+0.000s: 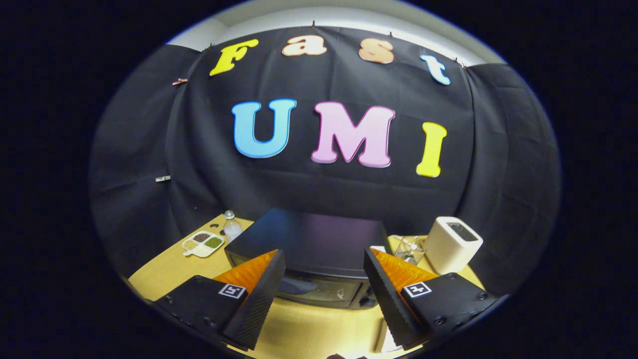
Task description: Open the toaster oven, put the food inside, and close the toaster oven door.
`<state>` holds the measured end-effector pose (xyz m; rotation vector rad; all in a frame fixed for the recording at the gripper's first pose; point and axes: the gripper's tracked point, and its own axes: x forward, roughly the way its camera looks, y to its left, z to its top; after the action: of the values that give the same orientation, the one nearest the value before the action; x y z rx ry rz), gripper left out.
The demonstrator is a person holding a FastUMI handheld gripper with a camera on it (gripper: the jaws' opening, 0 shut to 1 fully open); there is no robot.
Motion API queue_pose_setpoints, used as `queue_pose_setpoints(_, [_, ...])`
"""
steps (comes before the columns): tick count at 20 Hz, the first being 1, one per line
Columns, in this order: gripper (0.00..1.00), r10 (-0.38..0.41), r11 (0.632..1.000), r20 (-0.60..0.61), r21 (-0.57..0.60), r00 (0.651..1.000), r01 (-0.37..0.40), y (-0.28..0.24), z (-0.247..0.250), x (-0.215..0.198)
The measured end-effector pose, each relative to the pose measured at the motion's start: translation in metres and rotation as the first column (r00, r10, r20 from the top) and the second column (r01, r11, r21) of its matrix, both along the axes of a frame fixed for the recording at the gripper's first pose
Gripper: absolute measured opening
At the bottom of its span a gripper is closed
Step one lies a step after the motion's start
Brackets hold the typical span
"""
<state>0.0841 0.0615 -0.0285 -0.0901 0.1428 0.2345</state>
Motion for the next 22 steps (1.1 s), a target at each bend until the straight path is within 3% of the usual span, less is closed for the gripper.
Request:
queue_pose_setpoints(5, [0.98, -0.084, 0.991, 0.042, 0.109, 0.996, 0.08, -0.055, 0.04, -0.042])
queue_pose_setpoints(12, [0.98, -0.168, 0.98, 0.09, 0.123, 0.982, 0.156, -0.113, 0.066, -0.072])
queue_pose_setpoints(22, [0.98, -0.169, 0.977, 0.103, 0.147, 0.98, 0.153, -0.116, 0.081, -0.063])
